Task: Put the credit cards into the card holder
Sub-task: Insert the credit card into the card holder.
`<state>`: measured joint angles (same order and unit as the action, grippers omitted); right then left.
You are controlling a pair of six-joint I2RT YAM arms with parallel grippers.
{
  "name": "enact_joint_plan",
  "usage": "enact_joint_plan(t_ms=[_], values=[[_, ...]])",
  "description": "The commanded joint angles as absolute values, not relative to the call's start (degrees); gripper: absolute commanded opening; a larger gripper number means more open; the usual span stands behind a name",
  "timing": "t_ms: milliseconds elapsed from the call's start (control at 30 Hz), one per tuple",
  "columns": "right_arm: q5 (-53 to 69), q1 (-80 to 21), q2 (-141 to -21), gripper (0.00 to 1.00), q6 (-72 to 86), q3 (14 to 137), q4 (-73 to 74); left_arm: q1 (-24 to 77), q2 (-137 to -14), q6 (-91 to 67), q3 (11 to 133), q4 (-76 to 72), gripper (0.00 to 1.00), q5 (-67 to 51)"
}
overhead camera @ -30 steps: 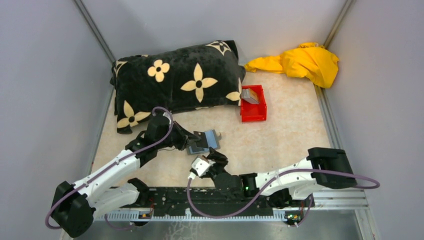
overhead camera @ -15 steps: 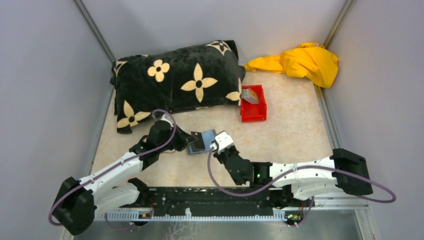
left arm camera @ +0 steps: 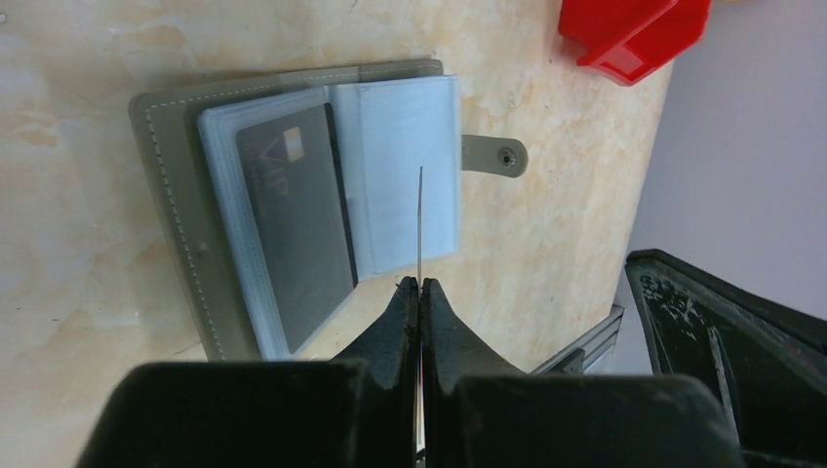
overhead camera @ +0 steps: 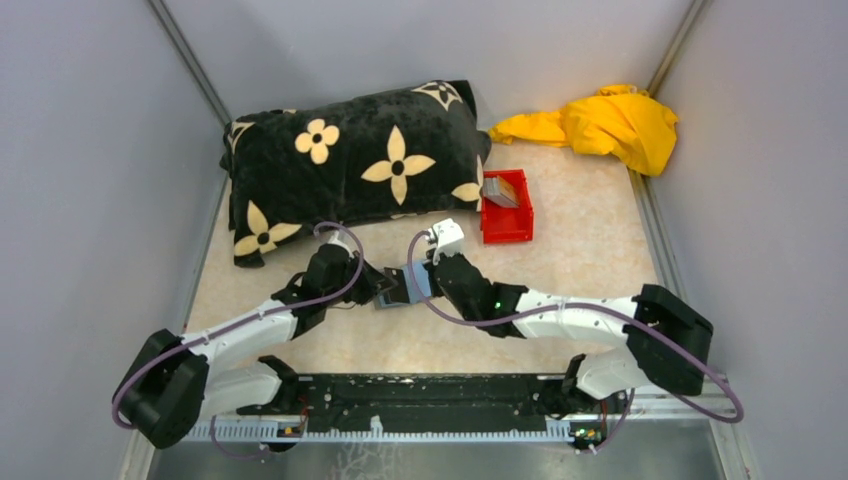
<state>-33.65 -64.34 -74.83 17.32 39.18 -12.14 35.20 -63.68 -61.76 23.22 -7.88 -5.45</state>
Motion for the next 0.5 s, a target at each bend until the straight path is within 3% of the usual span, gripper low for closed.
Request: enact_joint_plan(t_ms=[0, 467], values=[[-24.3, -60.9, -78.7, 0.00, 22.7, 43.4, -11.5, 34.9, -65.4, -59.6, 21.9, -13.0, 0.00, -4.2], [-16.4, -56.3, -86.8, 0.00, 25.1, 45.2, -14.3, 34.9, -72.3, -57.7, 22.3, -18.7, 0.00, -2.4]])
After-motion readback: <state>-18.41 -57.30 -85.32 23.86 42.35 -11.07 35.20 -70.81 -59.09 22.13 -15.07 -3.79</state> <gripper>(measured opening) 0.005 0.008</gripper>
